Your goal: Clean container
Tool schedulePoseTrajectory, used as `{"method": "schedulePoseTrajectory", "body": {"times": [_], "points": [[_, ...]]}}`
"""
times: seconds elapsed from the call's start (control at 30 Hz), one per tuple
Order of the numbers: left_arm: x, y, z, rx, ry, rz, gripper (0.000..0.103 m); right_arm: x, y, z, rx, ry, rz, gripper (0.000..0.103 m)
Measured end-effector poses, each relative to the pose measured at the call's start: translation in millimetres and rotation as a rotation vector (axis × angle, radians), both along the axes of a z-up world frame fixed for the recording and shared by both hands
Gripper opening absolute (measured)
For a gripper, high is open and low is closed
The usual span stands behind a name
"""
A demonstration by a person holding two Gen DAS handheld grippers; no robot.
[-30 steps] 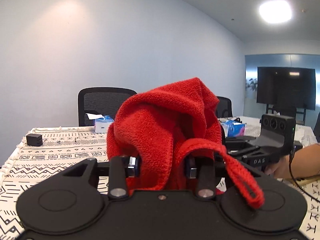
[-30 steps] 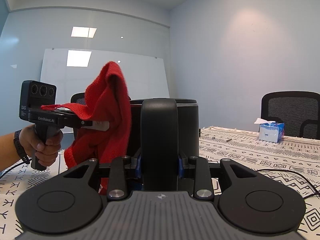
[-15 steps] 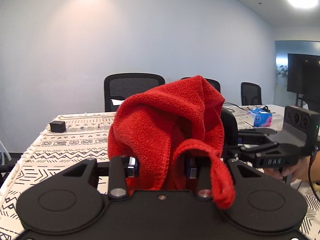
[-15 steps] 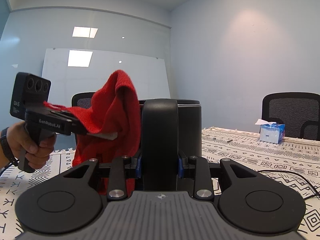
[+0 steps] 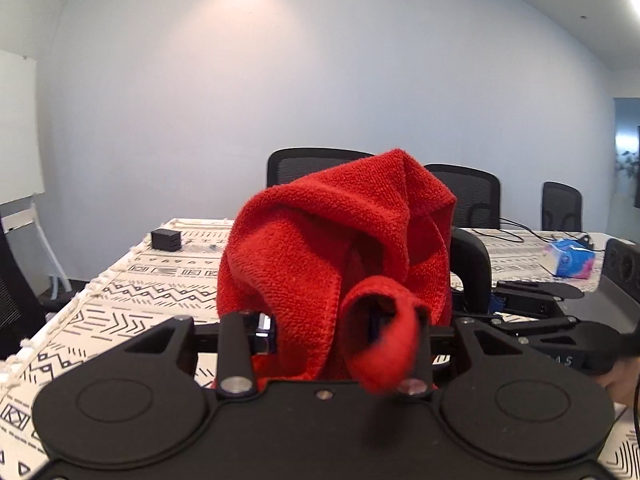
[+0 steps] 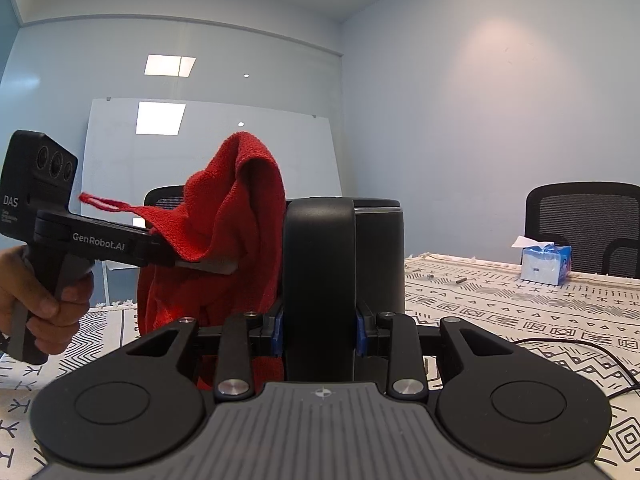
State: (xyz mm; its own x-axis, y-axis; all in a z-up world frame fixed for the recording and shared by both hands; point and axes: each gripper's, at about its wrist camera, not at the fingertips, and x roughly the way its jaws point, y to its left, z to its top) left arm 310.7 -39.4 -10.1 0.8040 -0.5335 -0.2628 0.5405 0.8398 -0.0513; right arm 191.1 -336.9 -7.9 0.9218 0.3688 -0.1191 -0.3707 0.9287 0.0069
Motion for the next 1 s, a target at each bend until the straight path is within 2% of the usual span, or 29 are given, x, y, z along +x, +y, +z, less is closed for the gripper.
{"method": "schedulePoseTrajectory", "body": {"times": [0.17,0.3,0.37,0.63,0.73,0.9,1.0], "points": [[-1,-6,-13,0.007,0.073,0.044,0.042,-1,1,0,-0.002,-0.001,-0.002,0.03],[-5,-5,5,-0.006,0.051,0.055,0.042,-3,1,0,-0.002,-0.001,-0.002,0.03],[-4,-9,10,0.012,0.042,0.078,0.042,-2,0,0,-0.001,0.0,-0.001,0.03],[-8,-25,-8,0.036,0.114,0.156,0.043,1,-2,1,-0.001,0.0,0.001,0.03],[-6,-27,-6,0.041,0.127,0.166,0.042,1,-3,1,-0.001,0.001,0.002,0.03],[-10,-28,2,0.043,0.087,0.16,0.042,1,-3,1,-0.001,0.001,0.002,0.03],[-6,-28,-3,0.044,0.083,0.168,0.043,1,-2,2,-0.001,0.001,0.001,0.03]]}}
